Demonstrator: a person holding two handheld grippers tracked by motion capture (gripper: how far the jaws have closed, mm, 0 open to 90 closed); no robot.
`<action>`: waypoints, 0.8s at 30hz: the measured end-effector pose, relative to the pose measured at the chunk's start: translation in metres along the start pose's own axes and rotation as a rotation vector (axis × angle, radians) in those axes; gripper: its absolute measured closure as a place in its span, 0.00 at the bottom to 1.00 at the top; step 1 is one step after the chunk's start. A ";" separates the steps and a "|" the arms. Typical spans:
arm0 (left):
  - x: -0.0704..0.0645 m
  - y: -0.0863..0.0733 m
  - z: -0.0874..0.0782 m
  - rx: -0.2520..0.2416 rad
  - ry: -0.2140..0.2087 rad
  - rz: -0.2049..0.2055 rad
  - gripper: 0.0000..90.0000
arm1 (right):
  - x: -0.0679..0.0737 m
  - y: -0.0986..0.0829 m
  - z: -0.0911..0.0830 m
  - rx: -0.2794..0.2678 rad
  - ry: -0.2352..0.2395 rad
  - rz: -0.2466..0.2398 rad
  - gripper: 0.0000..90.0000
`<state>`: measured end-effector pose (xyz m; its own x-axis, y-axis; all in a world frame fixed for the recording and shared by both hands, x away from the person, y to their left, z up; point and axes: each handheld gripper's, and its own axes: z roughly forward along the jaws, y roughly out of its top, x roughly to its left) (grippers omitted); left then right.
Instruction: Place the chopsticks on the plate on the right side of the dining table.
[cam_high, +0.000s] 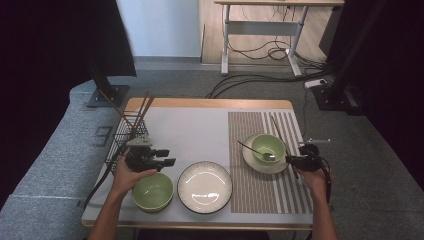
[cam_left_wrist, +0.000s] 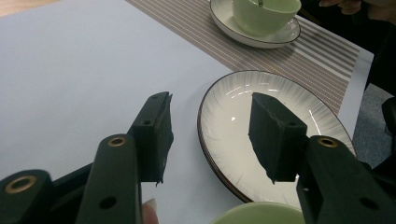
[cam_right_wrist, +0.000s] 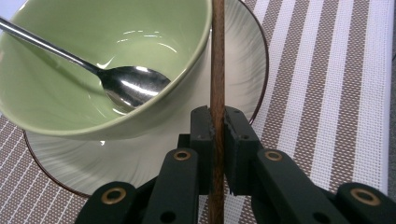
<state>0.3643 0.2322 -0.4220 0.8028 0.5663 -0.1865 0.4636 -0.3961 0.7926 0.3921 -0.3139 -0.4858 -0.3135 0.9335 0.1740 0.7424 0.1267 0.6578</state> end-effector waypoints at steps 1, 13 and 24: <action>0.000 0.000 0.000 0.000 0.000 0.000 0.55 | 0.000 0.000 0.000 0.002 0.000 -0.003 0.92; 0.000 0.000 0.001 0.001 -0.002 0.000 0.55 | 0.006 0.001 0.004 0.007 -0.018 -0.043 0.90; 0.000 0.000 0.000 0.003 0.000 0.001 0.55 | 0.011 0.001 0.006 0.023 -0.039 -0.099 0.88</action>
<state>0.3642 0.2321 -0.4223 0.8034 0.5658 -0.1855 0.4635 -0.3987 0.7913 0.3932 -0.3012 -0.4877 -0.3627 0.9284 0.0801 0.7228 0.2261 0.6530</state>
